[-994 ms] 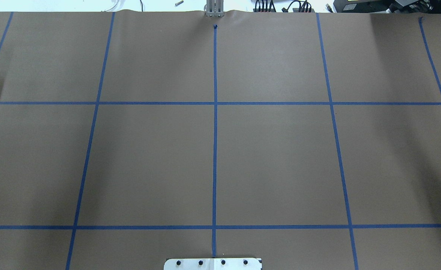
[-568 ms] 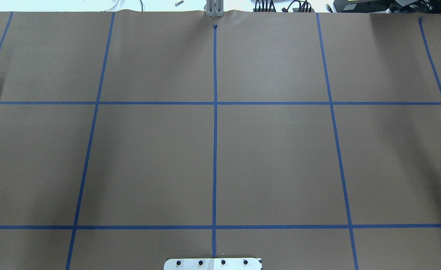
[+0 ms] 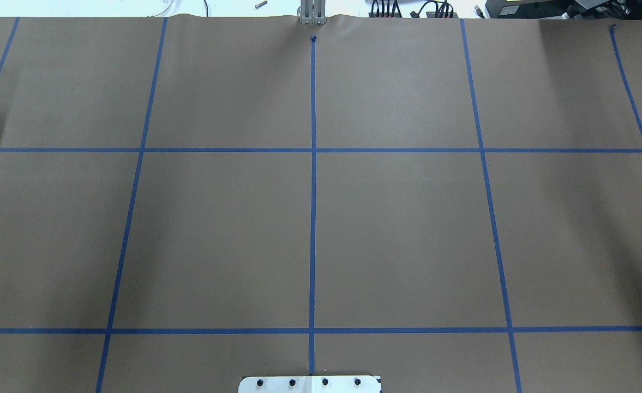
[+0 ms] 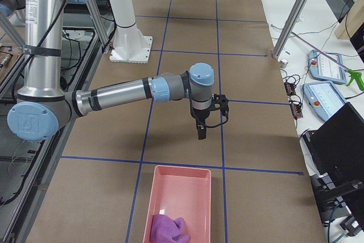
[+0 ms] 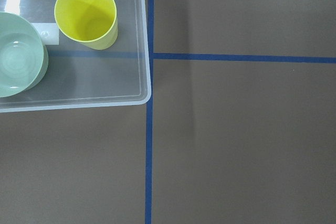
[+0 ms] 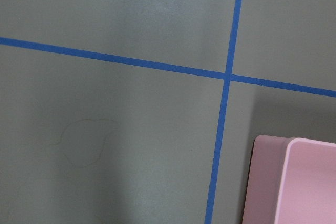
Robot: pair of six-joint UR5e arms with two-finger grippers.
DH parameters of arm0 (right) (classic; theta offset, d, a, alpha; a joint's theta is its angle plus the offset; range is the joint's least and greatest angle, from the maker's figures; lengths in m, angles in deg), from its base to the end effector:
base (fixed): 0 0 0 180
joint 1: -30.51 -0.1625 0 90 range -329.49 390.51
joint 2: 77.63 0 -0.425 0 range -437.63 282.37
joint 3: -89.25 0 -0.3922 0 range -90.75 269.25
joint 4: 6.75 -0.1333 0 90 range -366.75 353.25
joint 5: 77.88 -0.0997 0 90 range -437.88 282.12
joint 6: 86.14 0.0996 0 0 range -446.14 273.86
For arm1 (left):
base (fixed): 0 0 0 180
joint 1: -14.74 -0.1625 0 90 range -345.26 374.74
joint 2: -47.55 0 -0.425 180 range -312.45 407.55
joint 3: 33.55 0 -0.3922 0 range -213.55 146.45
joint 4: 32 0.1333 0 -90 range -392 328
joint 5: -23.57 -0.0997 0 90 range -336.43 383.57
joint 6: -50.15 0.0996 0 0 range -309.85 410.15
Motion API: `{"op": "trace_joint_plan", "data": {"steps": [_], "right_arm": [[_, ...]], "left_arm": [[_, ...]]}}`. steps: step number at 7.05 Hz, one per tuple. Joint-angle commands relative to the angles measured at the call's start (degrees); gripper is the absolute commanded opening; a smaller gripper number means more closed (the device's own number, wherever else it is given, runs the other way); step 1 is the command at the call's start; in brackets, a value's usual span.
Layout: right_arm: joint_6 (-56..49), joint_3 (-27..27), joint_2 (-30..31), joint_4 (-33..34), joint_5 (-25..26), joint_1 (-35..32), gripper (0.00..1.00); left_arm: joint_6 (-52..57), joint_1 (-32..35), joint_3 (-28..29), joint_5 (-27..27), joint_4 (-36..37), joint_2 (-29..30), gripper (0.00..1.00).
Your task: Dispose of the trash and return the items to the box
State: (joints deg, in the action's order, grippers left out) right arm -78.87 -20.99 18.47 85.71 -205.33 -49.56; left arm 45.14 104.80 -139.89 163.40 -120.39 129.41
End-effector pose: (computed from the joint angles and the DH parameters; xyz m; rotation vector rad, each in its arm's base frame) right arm -0.0057 -0.4546 0.5465 0.0970 -0.6736 -0.1112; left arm -0.0576 -0.4344 0.5797 0.0701 0.8725 -0.0328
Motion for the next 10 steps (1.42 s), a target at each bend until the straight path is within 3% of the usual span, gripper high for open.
{"op": "trace_joint_plan", "data": {"steps": [1,10], "right_arm": [[-0.2,-0.1,0.1,-0.1,-1.0,0.0,1.0],[-0.4,-0.1,0.2,-0.1,-1.1,1.6,1.0]], "left_arm": [[-0.1,0.0,-0.4,-0.2,0.1,0.0,0.99],[0.1,-0.1,-0.2,-0.4,-0.2,-0.6,0.99]]}}
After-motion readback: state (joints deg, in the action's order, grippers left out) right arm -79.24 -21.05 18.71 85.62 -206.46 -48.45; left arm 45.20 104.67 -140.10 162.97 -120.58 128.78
